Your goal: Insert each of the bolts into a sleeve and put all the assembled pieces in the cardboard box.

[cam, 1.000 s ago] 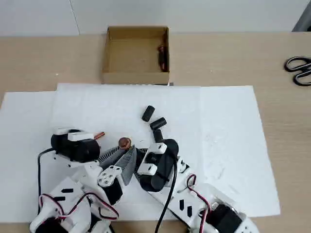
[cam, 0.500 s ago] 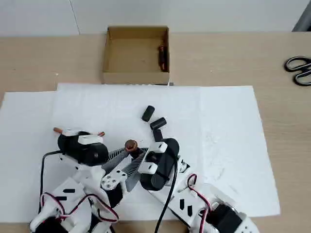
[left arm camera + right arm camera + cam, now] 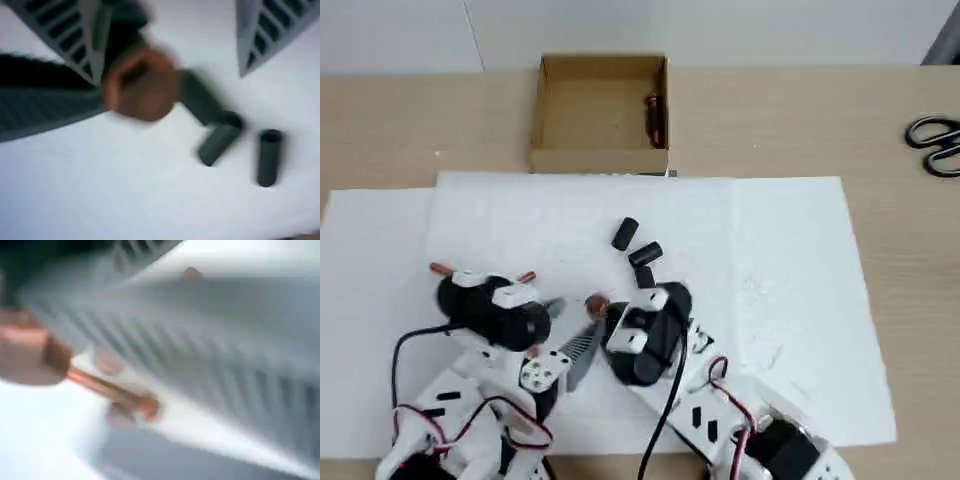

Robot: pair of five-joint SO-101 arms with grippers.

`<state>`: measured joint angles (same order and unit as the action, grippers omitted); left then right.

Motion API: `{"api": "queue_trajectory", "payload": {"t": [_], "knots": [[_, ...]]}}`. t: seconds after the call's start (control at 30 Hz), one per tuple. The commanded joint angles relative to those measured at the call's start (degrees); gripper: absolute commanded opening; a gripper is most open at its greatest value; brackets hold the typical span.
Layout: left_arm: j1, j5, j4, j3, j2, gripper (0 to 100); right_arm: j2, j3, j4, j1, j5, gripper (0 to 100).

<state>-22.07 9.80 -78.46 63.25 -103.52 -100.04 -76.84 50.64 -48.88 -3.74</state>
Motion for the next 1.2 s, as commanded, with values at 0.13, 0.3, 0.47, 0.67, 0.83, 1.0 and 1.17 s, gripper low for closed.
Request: {"api": "queue_trajectory", "payload": {"t": [0.13, 0.3, 0.47, 0.67, 0.83, 1.0, 1.17], "knots": [[3.25, -1.49, -2.37, -4.62, -0.09, 16, -0.57, 0.09, -0.92, 4.88, -0.18, 0.3], [3.25, -1.49, -1.23, -5.23, -0.18, 4, -0.57, -1.93, -1.1, 5.85, 0.0, 0.3], [10.9, -1.85, 4.4, -2.95, -0.18, 1, -0.4, -4.13, -8.22, 11.82, 0.0, 0.2], [22.77, -1.76, 12.48, 8.84, 0.62, 1, 9.27, -3.25, -18.77, 16.66, 0.0, 0.2], [23.82, -1.58, 16.26, 15.6, 5.71, 1, 29.41, 9.14, -22.64, 19.47, 5.98, 0.2], [23.91, -1.58, 22.68, 22.02, 10.02, 1, 50.33, 26.55, -23.08, 21.41, 9.05, 0.2], [23.91, -1.49, 26.73, 26.68, 10.55, 1, 67.56, 43.69, -22.81, 21.67, 8.7, 0.2]]}}
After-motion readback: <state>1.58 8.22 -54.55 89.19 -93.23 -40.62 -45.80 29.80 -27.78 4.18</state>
